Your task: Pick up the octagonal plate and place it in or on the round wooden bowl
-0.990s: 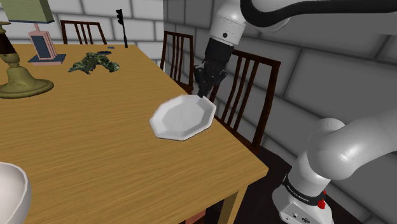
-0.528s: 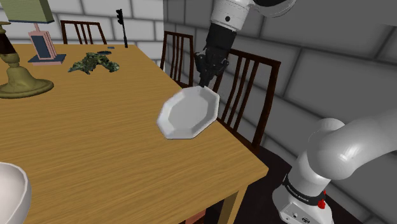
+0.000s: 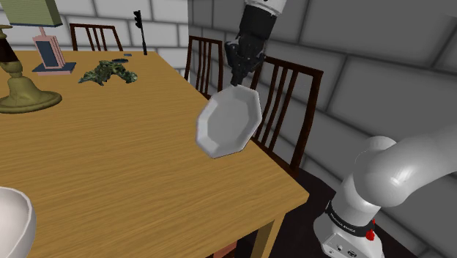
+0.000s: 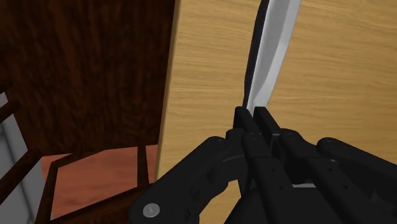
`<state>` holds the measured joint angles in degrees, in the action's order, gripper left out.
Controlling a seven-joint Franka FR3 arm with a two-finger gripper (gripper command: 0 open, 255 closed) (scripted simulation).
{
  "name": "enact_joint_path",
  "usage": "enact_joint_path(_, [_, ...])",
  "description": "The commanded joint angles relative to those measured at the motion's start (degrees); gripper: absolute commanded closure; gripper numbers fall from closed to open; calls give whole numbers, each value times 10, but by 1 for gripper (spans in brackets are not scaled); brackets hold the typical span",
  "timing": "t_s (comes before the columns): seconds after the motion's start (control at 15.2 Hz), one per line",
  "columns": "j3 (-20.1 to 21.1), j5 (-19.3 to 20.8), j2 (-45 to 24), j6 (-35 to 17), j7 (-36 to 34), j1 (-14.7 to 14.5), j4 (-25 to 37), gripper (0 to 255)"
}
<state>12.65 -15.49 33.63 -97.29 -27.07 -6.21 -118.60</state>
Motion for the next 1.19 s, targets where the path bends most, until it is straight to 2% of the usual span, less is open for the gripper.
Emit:
enact_joint_path(0.0, [12, -2, -9, 2, -15, -2, 14, 255])
enact_joint_path(0.33, [75, -6, -52, -13, -86, -12, 59, 255])
enact_joint_path(0.66, [141, 7, -113, -26, -163, -18, 122, 255])
enact_joint_path(0.92, [199, 36, -176, -32, -230, -21, 185, 255])
enact_joint_path(1.12, [245, 74, -234, -33, -287, -26, 241, 255])
